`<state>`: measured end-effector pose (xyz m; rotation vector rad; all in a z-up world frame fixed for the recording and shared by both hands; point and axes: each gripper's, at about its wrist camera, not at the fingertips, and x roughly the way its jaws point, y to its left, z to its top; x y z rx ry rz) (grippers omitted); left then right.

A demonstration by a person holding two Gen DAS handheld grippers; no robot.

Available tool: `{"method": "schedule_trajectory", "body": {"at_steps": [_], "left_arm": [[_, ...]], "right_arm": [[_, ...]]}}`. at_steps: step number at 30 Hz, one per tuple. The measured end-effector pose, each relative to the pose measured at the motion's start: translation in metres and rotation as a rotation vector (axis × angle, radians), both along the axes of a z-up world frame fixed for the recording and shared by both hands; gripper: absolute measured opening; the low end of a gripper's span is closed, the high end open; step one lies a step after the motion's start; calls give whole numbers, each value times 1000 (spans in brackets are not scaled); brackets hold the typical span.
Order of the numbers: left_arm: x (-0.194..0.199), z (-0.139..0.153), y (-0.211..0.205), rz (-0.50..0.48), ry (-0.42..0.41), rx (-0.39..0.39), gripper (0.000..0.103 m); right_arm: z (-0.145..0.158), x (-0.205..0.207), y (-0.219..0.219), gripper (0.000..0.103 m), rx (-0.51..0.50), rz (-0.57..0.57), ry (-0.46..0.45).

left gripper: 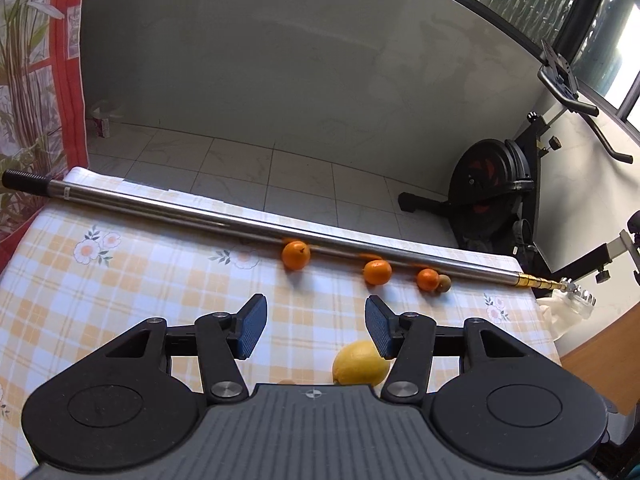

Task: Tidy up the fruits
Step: 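Move both tools toward the tangerines and kiwi beside the metal rod, then close the left gripper on a tangerine while the right tool approaches a brown kiwi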

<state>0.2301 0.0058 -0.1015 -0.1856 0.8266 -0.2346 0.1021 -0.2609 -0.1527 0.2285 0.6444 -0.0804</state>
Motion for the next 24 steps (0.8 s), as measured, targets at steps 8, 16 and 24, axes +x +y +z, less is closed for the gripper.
{"method": "schedule_trajectory", "body": {"at_steps": [8,16,24], "left_arm": [[83,-46,-27,24,44,74,61],[136,-106,-31,52,100,108,61],[157,-140,-44,40,116,137,60]], "right_arm": [[-9,26,-16,38,8,0,19],[-27,52,-27,38,64,-13,61],[-43,65,-32,38,81,-23,85]]}}
